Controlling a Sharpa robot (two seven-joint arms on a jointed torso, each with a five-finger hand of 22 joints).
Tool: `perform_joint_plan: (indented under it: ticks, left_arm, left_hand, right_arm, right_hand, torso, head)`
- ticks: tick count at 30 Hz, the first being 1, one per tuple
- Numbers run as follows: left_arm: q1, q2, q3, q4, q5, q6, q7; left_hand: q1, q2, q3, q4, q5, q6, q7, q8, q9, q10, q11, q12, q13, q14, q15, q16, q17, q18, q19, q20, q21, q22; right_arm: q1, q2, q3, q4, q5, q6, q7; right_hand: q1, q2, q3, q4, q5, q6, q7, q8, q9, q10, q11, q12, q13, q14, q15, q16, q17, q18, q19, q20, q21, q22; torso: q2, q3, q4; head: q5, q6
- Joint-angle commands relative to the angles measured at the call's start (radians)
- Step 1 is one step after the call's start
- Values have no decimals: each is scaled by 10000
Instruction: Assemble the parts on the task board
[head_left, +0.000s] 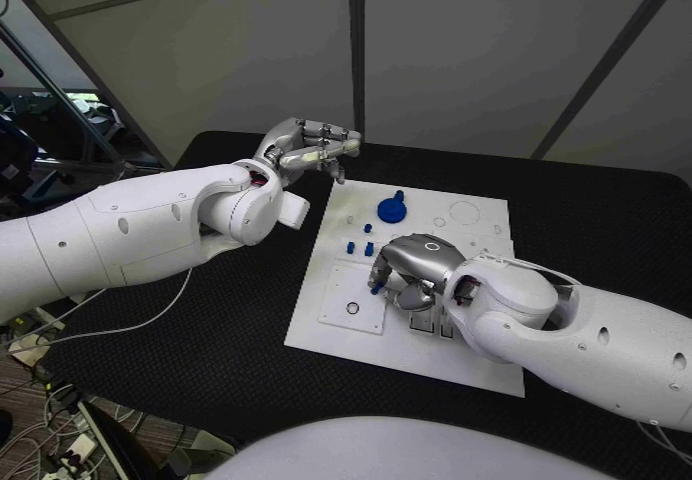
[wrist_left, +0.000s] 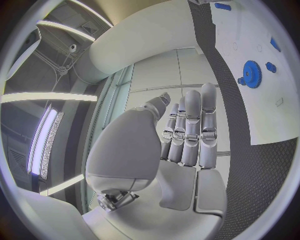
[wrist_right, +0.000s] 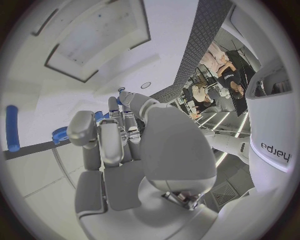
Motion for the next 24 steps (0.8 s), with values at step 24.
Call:
perform_joint_plan:
  ticks: [24]
  left_arm:
    - [15, 24, 4, -13, 16, 103, 12]
  left_hand:
    - [49, 78, -36, -42, 31, -45, 55, -3, -11, -94, -18, 45, 17, -25, 32, -59, -20, -122, -16, 17, -71, -24]
  right_arm:
    - [1, 63, -1, 78, -266, 467, -224]
  right_hand:
    - [-51, 92, -30, -32, 13, -12, 56, -54, -9, 401, -354, 18, 22, 484, -53, 83, 1, -118, -87, 14, 11, -14]
  torso:
    - [3, -7, 2]
  head:
    - [3, -8]
